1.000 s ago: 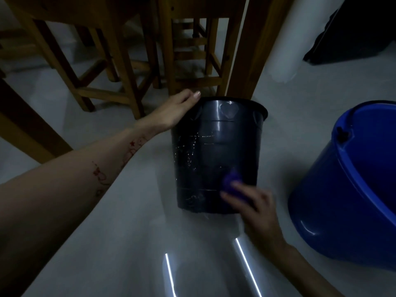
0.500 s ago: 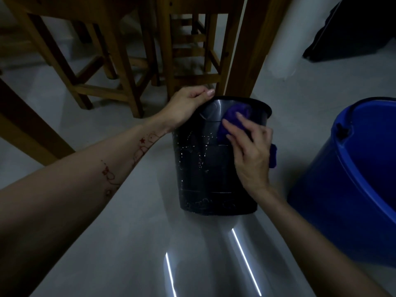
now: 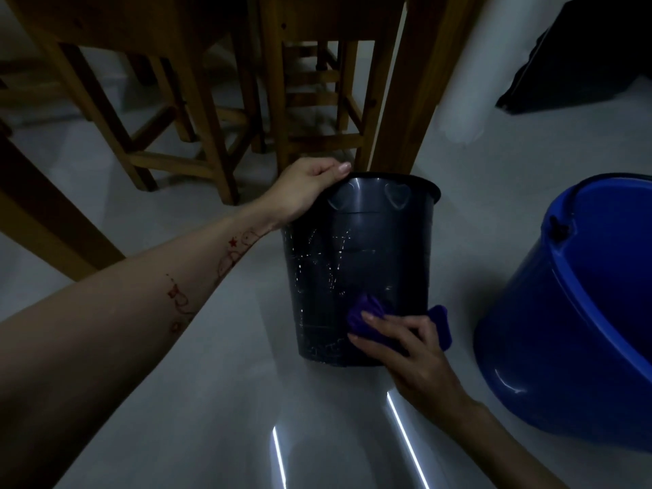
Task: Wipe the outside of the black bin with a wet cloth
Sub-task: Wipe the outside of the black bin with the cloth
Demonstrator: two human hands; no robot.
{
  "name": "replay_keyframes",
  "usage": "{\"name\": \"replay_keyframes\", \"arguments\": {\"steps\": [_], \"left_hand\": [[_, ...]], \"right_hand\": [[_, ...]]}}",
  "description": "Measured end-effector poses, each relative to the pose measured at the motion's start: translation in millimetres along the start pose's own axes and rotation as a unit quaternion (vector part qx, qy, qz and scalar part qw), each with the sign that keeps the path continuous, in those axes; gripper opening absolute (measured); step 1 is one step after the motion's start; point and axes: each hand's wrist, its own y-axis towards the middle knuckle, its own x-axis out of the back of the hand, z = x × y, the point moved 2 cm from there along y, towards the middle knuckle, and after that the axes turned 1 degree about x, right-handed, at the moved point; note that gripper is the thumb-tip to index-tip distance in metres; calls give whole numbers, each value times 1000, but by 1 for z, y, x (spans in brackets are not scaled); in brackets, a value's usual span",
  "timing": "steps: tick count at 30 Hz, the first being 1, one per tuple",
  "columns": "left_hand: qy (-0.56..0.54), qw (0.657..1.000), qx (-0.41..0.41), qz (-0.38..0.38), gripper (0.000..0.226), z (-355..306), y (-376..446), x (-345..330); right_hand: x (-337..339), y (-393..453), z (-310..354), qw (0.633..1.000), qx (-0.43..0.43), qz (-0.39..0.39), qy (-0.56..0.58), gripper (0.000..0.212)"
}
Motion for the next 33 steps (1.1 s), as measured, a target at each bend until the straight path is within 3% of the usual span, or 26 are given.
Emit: {"name": "replay_keyframes", "arguments": {"steps": [3,6,8,11,16,22,25,30,33], "left_hand": [[22,1000,-13,7,29,-10,1,-2],[63,997,-31,13,27,-24,1,-8],[83,996,-35,20,26,-31,3,-14],[78,997,-23,1,28,-29,5,-18],[57,998,0,-15,30,-27,1,-18],[206,978,12,5,35,-5,-14,-39],[180,983,34,-2,34,-7,-10,-36],[157,987,27,-15,30,-12,-3,-40],[160,985,38,-47,33,-6,1,-39]], "right_hand": [[23,14,-16,994,-85,-62,7,43],[30,45,-48,950,-257,-174,30,37],[23,70,-60,932,-303,-196,38,34],[7,99,-53,938,-292,-184,36,35],[-6,99,-28,972,-192,-134,-4,32],[-5,49,2,989,-125,-49,59,31],[1,46,1,984,-147,-57,77,29],[-1,77,-32,948,-290,-111,69,31],[-10,87,-19,963,-247,-93,55,31]]}}
